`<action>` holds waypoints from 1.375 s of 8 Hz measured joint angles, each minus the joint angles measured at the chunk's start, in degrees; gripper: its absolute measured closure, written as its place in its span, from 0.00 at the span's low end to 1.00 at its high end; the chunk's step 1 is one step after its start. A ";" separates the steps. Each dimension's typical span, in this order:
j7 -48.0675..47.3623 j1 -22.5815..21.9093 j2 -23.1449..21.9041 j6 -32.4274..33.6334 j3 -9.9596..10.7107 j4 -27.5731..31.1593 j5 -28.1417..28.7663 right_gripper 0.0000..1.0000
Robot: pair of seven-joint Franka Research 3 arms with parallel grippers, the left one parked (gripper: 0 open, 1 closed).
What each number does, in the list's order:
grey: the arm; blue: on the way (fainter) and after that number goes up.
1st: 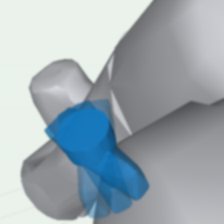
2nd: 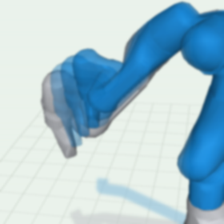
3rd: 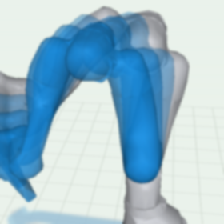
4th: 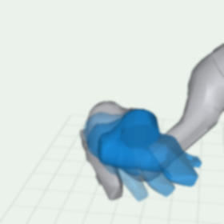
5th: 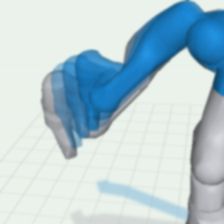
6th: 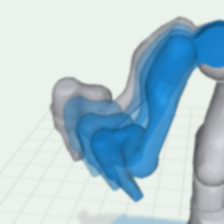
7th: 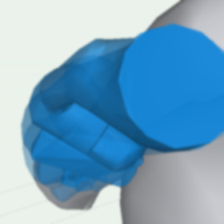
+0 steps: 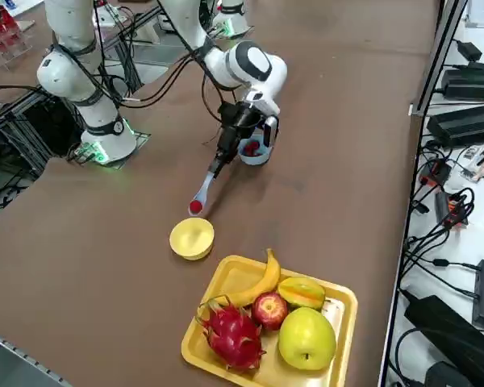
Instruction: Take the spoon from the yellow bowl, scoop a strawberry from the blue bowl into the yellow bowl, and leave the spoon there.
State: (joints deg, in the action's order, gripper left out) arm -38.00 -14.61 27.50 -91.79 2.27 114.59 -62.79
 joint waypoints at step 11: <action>21.25 3.04 4.65 -1.28 -0.92 -3.11 0.66 0.89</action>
State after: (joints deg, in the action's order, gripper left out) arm -16.75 -11.57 32.15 -93.07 1.35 111.48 -62.13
